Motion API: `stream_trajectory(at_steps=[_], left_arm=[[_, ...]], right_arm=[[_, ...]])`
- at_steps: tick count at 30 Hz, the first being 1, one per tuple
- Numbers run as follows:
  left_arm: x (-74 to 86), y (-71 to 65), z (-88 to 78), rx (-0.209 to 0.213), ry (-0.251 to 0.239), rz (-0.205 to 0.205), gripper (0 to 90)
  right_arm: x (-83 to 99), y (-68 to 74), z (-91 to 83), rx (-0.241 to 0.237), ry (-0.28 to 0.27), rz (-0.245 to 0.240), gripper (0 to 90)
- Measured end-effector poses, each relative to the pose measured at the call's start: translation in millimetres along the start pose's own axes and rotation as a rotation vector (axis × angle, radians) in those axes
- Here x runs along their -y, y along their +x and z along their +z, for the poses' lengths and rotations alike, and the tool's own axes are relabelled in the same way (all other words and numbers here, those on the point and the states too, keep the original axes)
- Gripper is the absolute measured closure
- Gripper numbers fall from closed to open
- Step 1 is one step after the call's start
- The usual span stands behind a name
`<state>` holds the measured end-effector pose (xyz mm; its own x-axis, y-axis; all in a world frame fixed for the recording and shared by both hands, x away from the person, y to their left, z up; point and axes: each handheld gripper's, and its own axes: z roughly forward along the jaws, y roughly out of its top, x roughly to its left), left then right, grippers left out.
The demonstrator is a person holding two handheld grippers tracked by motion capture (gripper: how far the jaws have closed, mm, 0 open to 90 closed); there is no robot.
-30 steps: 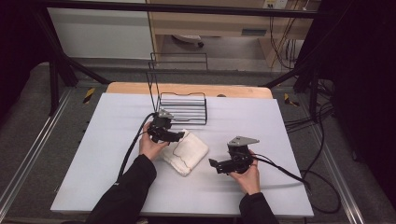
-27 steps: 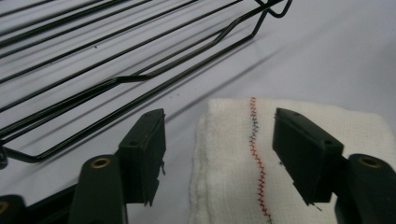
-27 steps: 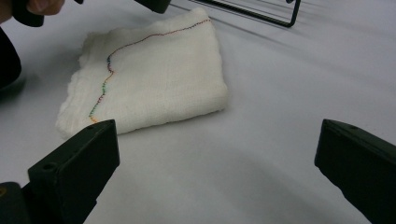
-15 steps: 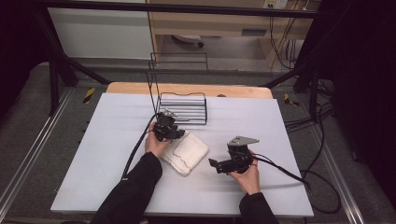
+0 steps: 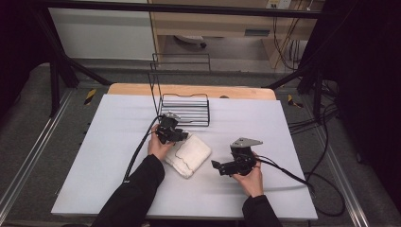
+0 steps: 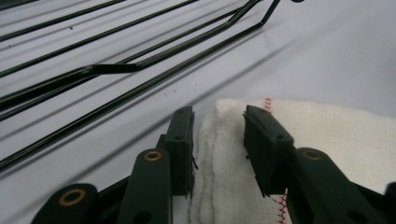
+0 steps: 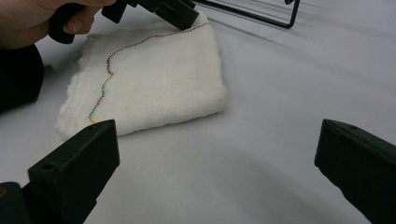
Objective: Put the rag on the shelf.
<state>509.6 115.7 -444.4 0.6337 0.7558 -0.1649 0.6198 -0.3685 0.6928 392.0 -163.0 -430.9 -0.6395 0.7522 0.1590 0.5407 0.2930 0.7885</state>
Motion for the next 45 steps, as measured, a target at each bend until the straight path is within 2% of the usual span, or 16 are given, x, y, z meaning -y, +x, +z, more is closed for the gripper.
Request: stream_trajectory(at_steps=[6,10,11,12,18,21,25,28,30,34,40,42,45], left_arm=[[0.6,-2.1,1.1,0.004,0.014,0.014,65.4],[1.5,-1.3,2.3,0.014,0.01,-0.002,67.8],[1.7,-1.6,2.4,0.018,0.009,0.0,71.4],[1.6,-2.1,2.0,0.024,0.017,0.011,71.4],[0.1,-12.2,2.1,-0.021,0.029,0.066,79.4],[0.1,-12.5,2.3,-0.023,0.029,0.053,80.9],[-0.6,-17.7,2.8,-0.055,0.037,0.104,81.7],[0.3,-19.2,3.2,-0.064,0.029,0.114,82.0],[1.2,-18.9,2.9,-0.064,0.027,0.119,82.0],[2.1,-18.7,3.1,-0.06,0.018,0.125,82.1],[3.9,-16.8,2.6,-0.048,0.008,0.131,82.1],[3.9,-16.1,2.9,-0.042,0.004,0.121,82.1],[3.9,-15.3,3.1,-0.035,0.001,0.117,82.0]], right_arm=[[-0.2,-0.4,0.1,0.0,-0.001,-0.002,0.6],[-0.8,-0.8,0.4,0.0,-0.008,-0.002,0.7],[-1.2,-1.5,0.5,0.001,-0.007,-0.004,0.9],[-1.2,-1.5,0.5,0.001,-0.007,-0.004,0.9],[-1.9,-1.8,2.6,-0.003,-0.004,0.013,1.7],[-3.2,-3.1,5.1,-0.004,-0.014,0.024,3.0],[-6.7,-2.9,11.2,0.013,-0.011,0.026,5.3],[-11.2,-1.2,19.3,0.03,-0.008,0.032,9.3],[-12.5,-2.6,24.6,0.028,-0.023,0.061,16.1],[-12.9,-7.0,36.3,0.042,-0.002,0.088,23.0],[-16.3,-3.2,50.2,0.068,0.012,0.057,36.4],[-17.9,-0.7,53.1,0.067,0.003,0.067,42.8],[-19.9,2.2,56.5,0.08,0.022,0.06,49.7]])
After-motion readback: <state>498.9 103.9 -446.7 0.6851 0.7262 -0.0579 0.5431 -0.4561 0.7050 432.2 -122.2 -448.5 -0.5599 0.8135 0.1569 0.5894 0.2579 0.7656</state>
